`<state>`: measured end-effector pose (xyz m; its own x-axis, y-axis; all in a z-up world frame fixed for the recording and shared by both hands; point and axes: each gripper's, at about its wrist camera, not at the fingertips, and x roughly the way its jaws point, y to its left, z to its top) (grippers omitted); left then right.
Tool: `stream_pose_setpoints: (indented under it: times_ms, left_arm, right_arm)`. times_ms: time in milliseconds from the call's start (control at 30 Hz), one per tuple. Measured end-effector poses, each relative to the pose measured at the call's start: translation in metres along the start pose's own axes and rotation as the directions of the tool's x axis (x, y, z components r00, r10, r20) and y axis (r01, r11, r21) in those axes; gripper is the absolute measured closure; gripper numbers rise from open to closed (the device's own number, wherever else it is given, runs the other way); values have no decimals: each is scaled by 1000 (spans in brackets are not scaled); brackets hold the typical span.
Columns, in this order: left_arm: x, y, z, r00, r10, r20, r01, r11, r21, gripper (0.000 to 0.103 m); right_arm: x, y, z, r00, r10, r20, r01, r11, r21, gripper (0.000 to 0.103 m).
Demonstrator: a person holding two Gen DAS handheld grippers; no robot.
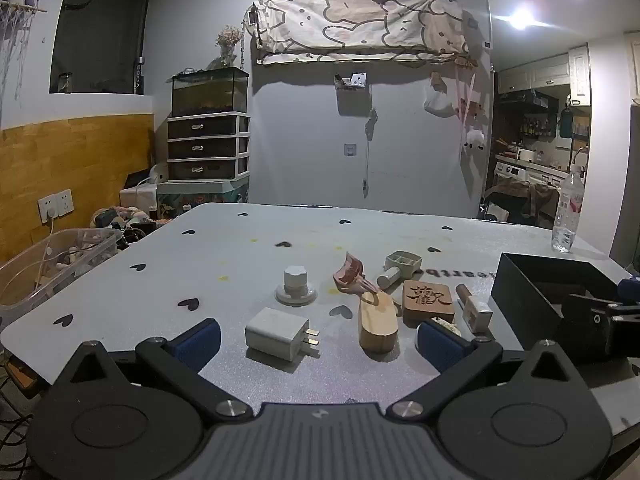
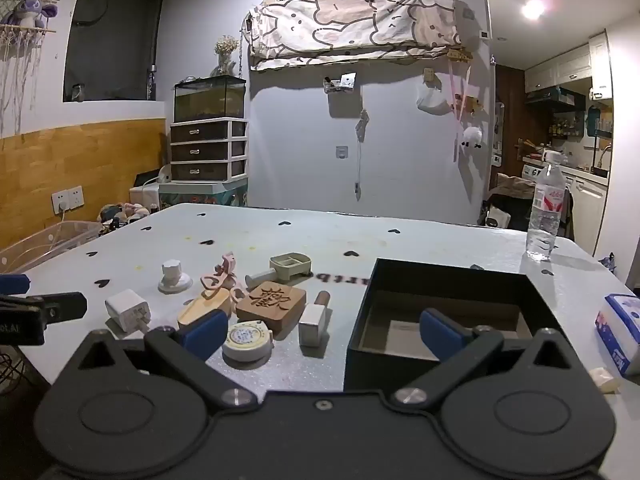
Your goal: Organize rigid objects
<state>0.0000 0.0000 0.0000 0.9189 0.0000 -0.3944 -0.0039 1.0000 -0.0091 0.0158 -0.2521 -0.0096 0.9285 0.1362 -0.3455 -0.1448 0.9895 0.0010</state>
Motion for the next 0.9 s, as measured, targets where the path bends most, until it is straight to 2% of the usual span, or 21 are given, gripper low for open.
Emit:
stream_pose_setpoints:
  times_ms: [900]
  left_arm:
    - [0, 0, 0, 1000, -1, 14, 1, 1000, -1, 0]
  right_arm:
    - [0, 0, -1, 1000, -3, 7, 3, 1000, -1, 0]
